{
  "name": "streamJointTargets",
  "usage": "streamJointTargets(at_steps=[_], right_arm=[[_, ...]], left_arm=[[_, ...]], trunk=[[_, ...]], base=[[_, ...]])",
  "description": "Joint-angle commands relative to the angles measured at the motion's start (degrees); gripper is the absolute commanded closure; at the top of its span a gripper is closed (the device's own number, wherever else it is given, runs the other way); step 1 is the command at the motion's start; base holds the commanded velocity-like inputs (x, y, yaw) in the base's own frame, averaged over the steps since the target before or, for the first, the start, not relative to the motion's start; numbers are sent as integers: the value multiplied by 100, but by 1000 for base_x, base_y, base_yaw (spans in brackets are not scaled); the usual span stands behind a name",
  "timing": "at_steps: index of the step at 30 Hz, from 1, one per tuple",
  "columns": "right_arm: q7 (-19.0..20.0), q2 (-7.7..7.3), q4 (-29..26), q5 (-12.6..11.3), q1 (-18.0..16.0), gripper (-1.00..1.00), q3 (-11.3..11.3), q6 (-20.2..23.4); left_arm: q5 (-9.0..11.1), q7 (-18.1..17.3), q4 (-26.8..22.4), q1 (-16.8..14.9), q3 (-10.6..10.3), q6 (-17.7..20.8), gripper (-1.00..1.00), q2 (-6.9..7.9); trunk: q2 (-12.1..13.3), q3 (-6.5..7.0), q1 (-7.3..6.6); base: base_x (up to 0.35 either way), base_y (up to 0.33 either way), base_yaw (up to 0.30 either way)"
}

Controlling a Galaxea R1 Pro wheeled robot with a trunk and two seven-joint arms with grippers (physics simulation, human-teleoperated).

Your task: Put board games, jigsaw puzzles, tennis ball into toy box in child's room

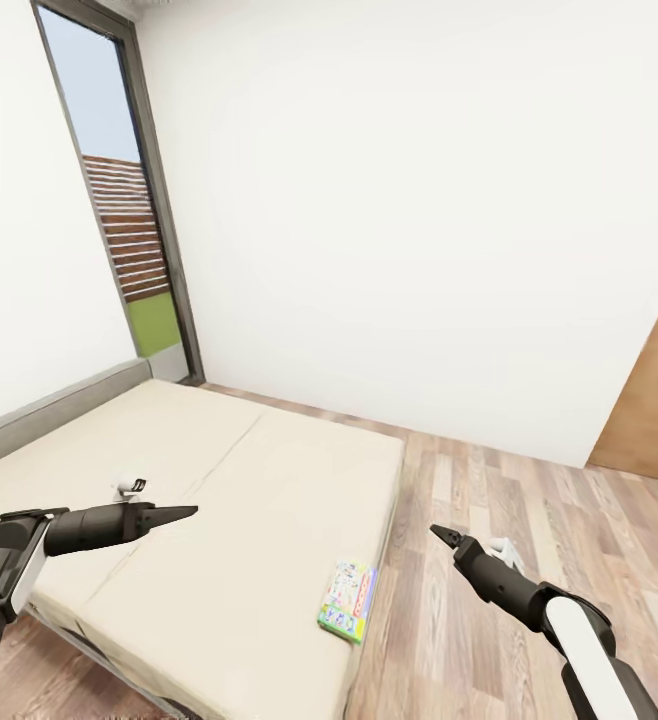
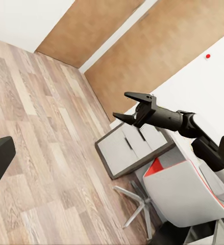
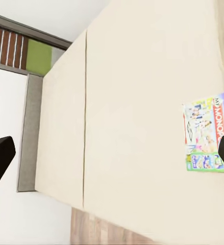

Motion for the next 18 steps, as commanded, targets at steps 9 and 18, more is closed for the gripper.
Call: streamJointTargets(at_steps=[9, 18], right_arm=[[-14, -4, -6, -30, -3, -100, -3, 31], [-18, -7, -6, -31, -8, -100, 1, 30]], left_arm=[[-2, -22, 1, -6, -2, 61, -100, 0], [-2, -22, 1, -4, -9, 61, -100, 0]], trunk=[[-13, -14, 4], [-13, -14, 4]], base=[[0, -2, 259], [0, 0, 59]])
